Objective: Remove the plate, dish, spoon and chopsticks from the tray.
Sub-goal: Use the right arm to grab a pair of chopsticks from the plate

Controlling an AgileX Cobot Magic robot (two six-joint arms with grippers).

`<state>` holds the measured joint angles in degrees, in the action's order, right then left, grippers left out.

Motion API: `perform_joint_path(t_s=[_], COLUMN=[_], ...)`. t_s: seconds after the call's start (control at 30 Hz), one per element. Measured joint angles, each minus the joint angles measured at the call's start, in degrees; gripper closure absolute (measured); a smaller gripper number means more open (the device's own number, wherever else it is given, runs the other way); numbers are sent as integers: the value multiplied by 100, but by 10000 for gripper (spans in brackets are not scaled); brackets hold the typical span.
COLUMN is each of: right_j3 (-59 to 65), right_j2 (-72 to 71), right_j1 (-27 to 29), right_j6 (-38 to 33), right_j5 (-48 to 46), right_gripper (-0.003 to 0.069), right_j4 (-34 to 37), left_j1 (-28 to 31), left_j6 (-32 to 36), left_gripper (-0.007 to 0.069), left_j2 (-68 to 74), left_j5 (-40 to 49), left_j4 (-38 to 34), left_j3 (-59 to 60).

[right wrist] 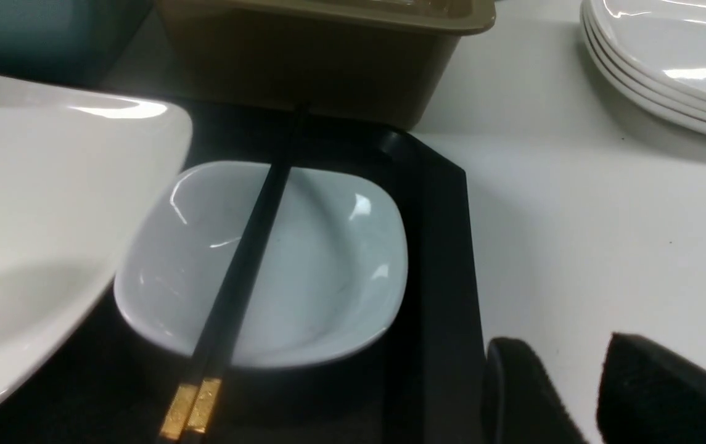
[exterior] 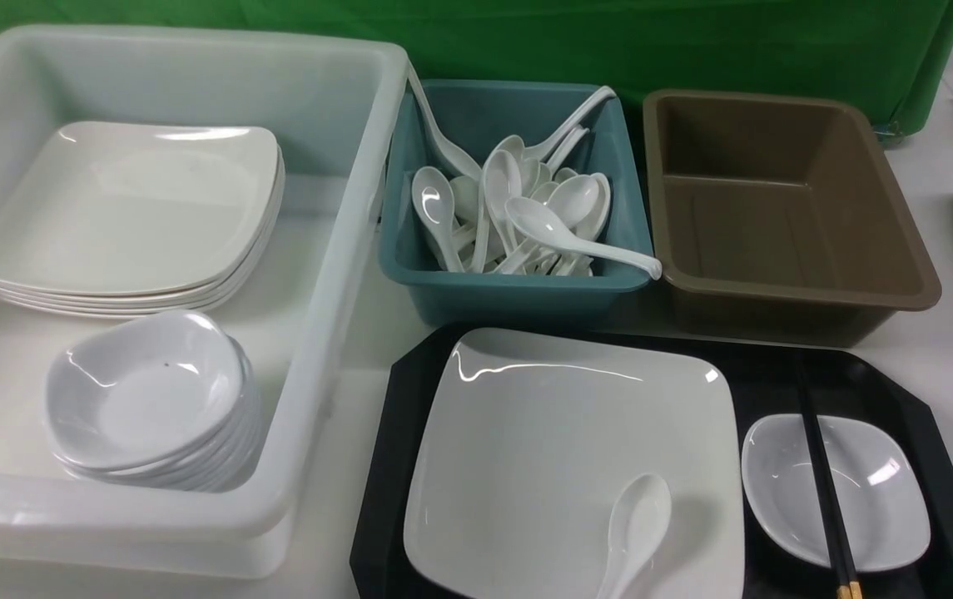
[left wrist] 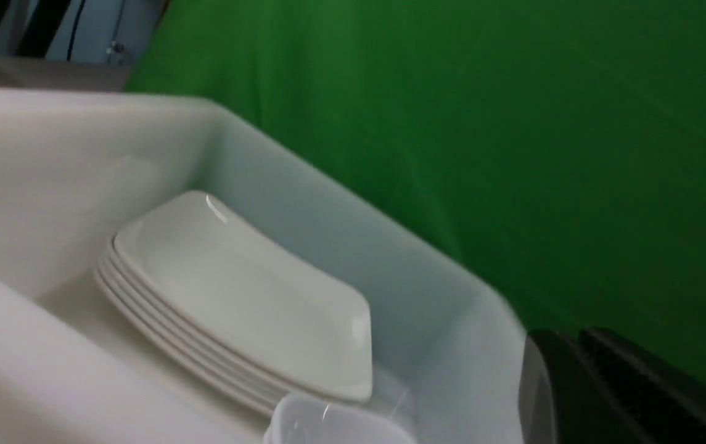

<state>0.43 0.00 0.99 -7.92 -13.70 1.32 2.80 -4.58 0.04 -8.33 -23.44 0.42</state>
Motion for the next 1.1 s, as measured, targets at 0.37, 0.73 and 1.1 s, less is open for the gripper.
perform_joint_path(t_s=[0.37,0.73,1.1], right_j3=[0,0,0], right_j2=[0,0,0], right_j1=[0,0,0], right_j6=[0,-4,1905], right_j5=[0,0,1065], right_gripper=[417,417,417], right_j4=[0,0,834], left_j1=[-258,-1106,-2253], left_j6=[-156,2085,2535], left_gripper=[608,608,608], left_j2=[503,4074,5242], left_j5=[2186,4418,3940], left_j4=[815,110,56], left_j3=[-1439,-3791,-4115])
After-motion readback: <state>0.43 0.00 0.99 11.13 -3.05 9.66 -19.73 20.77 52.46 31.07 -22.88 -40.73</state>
